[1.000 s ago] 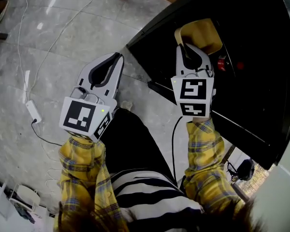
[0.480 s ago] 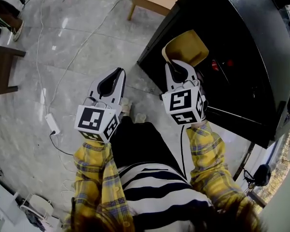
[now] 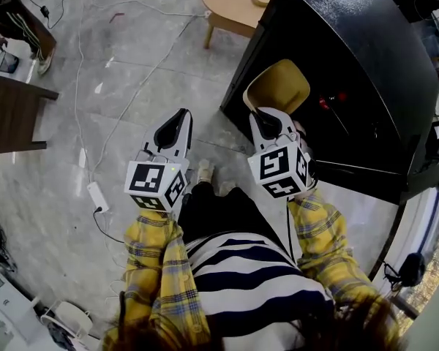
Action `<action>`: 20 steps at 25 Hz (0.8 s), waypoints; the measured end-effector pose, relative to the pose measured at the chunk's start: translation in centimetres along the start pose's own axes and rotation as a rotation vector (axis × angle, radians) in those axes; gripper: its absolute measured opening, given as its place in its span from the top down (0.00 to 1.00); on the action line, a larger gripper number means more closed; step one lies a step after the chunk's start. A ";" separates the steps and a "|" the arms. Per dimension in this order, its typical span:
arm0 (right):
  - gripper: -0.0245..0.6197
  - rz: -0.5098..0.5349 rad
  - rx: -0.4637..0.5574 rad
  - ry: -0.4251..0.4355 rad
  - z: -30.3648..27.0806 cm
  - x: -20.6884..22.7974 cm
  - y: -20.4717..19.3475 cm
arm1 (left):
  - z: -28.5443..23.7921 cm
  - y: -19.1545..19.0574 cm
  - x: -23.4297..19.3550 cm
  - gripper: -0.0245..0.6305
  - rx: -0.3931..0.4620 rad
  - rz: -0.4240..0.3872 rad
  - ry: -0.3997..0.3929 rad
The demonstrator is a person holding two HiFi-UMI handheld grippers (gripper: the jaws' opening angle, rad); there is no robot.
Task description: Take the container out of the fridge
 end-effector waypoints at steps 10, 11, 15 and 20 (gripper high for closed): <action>0.90 -0.009 0.026 0.079 2.8 -1.8 -0.1 | 1.3 1.2 0.6 0.92 0.011 -0.039 0.023; 0.90 -0.006 0.028 0.084 3.0 -1.9 -0.1 | 1.4 1.2 0.7 0.92 0.010 -0.043 0.024; 0.90 0.008 0.037 0.096 3.5 -2.5 0.4 | 2.1 1.1 0.6 0.92 0.006 -0.051 0.033; 0.90 0.024 0.046 0.105 4.1 -3.2 1.1 | 3.2 1.1 0.6 0.92 0.013 -0.053 0.042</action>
Point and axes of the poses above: the fingertips, and each gripper's own axes: z backward along the fingers, x to its right, y out of its top, the point moved 5 cm from there along z, backward along the fingers, and after that the axes turned 5 degrees about -y, right-handed, at the moved point
